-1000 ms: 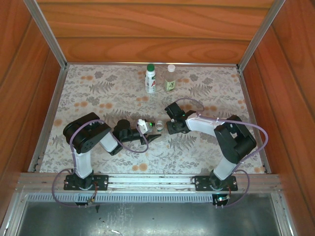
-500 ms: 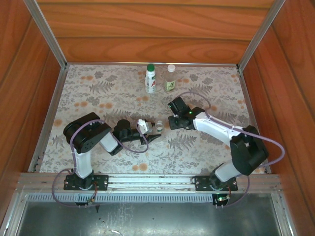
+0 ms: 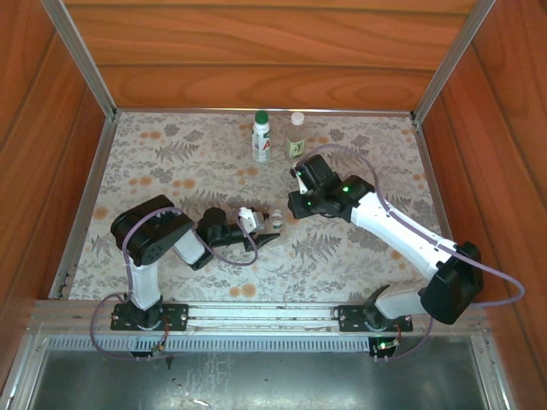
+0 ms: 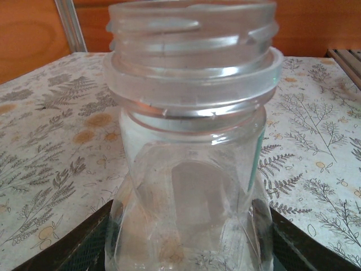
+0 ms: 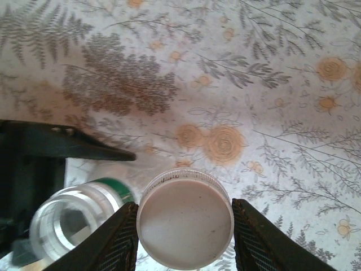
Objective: Screw on the bottle caps
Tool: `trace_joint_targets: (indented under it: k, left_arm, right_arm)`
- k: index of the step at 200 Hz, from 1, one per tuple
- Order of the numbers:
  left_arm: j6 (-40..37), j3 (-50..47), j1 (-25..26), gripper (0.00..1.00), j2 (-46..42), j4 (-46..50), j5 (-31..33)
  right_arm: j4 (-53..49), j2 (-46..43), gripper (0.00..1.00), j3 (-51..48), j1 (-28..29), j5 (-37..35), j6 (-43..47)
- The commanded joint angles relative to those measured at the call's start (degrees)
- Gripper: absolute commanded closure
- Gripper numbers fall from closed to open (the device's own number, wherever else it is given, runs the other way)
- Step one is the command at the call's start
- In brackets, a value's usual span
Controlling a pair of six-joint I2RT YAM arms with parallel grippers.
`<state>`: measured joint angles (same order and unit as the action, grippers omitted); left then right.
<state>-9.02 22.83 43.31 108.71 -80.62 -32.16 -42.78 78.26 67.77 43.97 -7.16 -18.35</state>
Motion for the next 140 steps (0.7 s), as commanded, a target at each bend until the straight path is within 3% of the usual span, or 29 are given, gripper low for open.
trace_joint_targets:
  k: [1,84,140]
  left_arm:
    - [-0.05,0.04,0.39,0.43,1.62,1.96,0.0]
    - [-0.39,-0.01,0.4,0.43,1.77,1.95,0.19]
    - [-0.39,-0.15,0.38,0.43,1.82,1.96,0.37]
  right_arm:
    - [-3.8,-0.27,0.54,2.81,1.61,2.56,0.77]
    - [-6.9,6.68,0.54,9.59,7.17,1.48,3.05]
    - [-8.24,8.47,0.54,10.46,7.93,0.3,3.5]
